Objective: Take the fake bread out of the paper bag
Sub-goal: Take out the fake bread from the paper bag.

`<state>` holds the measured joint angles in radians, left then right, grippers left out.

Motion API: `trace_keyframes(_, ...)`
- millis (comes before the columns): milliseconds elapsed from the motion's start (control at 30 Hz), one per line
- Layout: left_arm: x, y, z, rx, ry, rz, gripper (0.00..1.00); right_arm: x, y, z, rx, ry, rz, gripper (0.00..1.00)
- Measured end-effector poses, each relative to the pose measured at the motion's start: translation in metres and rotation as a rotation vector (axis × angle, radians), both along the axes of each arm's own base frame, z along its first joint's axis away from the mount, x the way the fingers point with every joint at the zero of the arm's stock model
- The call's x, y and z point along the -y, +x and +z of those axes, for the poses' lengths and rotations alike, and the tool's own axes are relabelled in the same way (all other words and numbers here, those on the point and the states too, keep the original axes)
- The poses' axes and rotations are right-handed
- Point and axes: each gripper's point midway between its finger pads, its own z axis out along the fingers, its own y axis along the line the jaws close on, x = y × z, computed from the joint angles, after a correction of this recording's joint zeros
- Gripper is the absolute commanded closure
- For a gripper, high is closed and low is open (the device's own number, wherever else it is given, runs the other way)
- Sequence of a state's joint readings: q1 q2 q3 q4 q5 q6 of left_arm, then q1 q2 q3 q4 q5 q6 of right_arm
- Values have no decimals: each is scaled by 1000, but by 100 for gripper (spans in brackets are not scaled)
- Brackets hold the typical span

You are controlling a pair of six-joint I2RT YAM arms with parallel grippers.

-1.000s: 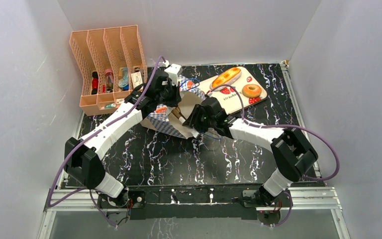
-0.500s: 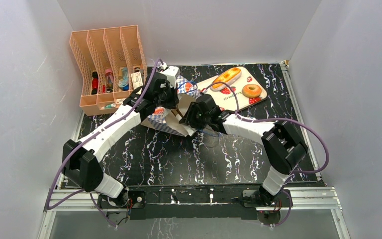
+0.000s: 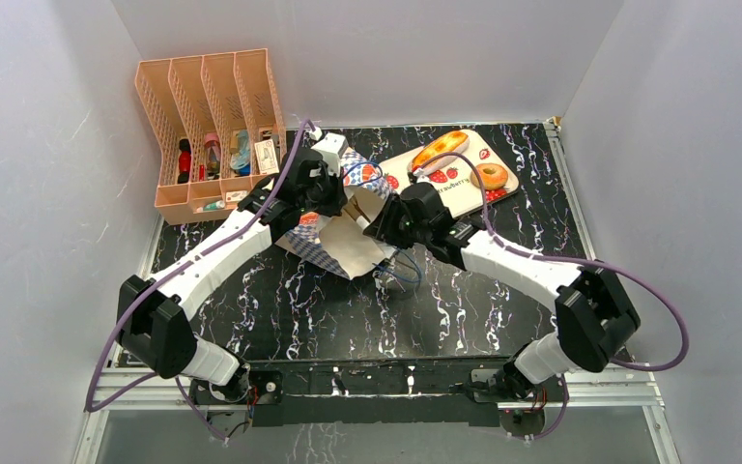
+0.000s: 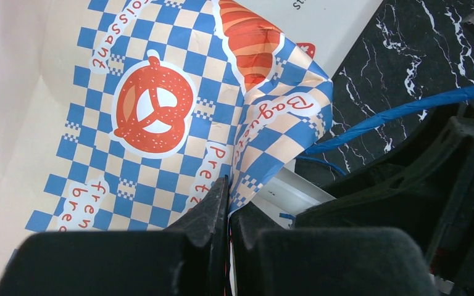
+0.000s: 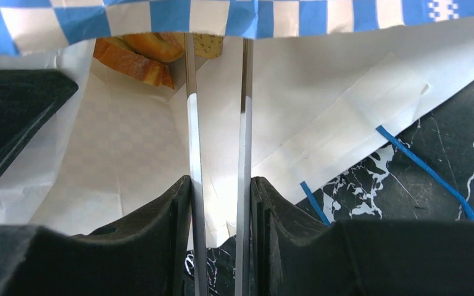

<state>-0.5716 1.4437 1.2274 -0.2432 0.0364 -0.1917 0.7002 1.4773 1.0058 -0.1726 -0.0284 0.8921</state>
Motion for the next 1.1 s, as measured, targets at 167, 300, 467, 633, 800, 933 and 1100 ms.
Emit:
trace_keyframes(167, 1, 1, 1, 6, -7, 1, 100, 8, -7, 4, 5, -8, -4, 100)
trace_keyframes(300, 1, 2, -1, 8, -8, 1, 100, 13, -12, -2, -17, -34, -2, 83)
trace_keyframes(467, 2, 2, -1, 9, -10, 0, 100, 15, -14, -12, -30, -58, 7, 66)
trace_keyframes(633, 3, 0, -2, 1, -13, -11, 100, 3, -6, -44, -60, -93, 45, 57)
trace_keyframes(800, 3, -4, -5, -20, -7, -21, 100, -10, 6, -52, -47, -70, 54, 55)
trace_keyframes(933, 4, -4, -5, -25, -5, -23, 100, -20, 17, -51, -41, -63, 59, 55)
trace_keyframes(1100, 5, -3, -5, -27, -6, -25, 100, -40, 37, -54, -39, -58, 88, 55)
